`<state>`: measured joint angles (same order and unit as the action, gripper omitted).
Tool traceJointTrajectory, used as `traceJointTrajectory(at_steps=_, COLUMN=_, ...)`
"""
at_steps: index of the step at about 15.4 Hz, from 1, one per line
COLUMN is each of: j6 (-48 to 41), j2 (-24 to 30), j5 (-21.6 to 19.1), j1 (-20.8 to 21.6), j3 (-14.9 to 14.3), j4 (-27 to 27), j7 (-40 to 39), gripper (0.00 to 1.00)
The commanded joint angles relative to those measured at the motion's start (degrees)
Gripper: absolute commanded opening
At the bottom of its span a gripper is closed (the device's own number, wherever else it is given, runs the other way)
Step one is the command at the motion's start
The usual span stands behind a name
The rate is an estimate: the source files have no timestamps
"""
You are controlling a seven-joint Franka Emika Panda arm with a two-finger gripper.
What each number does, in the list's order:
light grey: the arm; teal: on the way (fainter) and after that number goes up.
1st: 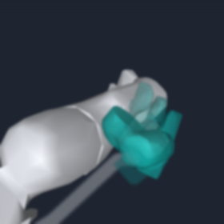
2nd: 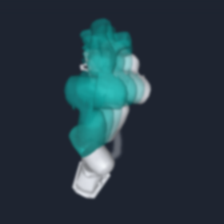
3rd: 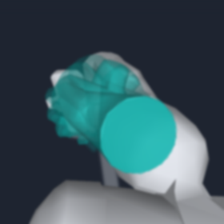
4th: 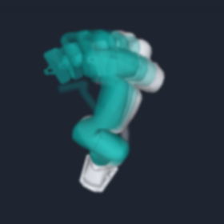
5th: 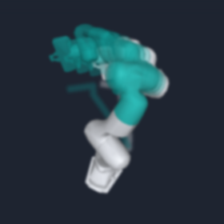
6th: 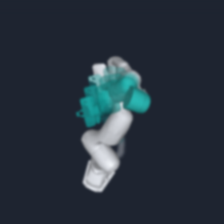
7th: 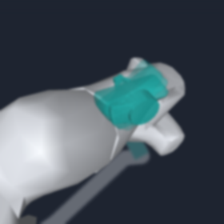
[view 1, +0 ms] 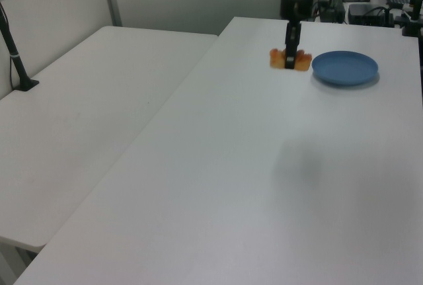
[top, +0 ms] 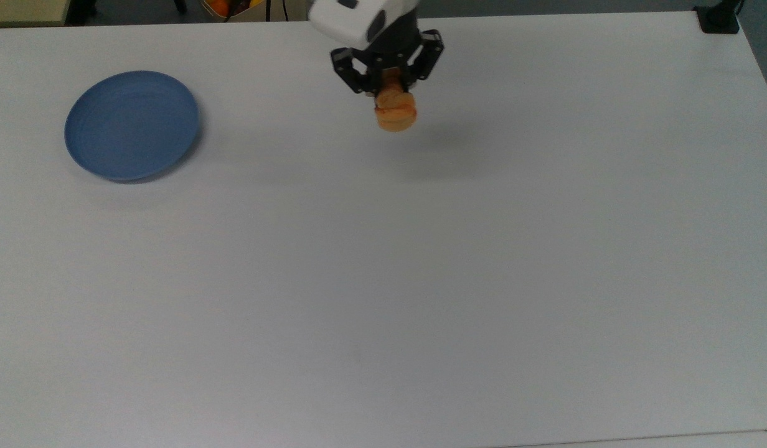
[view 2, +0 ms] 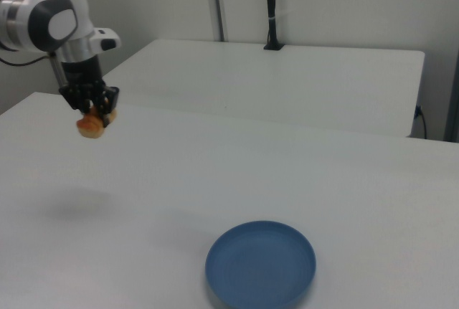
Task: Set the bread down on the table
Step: 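Lift the bread roll off the plate and carry it across the table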
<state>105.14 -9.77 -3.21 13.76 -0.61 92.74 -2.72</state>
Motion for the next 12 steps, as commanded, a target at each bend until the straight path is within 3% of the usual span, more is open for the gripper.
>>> traceJointTrajectory(at_steps=1, j6=-0.46, j2=-7.0, j5=-0.4, j1=5.12, j3=0.52, j4=-7.03, j7=7.97, gripper=0.36)
traceJointTrajectory(at_steps=6, j6=6.81, j2=-17.9, j5=0.48, j1=10.05, j3=3.77, j4=-16.01, j7=14.66, gripper=0.37)
traceJointTrajectory(at_steps=9, j6=17.78, j2=-22.82, j5=3.54, j1=14.96, j3=3.95, j4=-16.37, j7=18.25, gripper=0.38)
traceJointTrajectory(at_steps=12, j6=26.06, j2=-27.04, j5=7.33, j1=16.99, j3=4.04, j4=-16.71, j7=22.13, gripper=0.38)
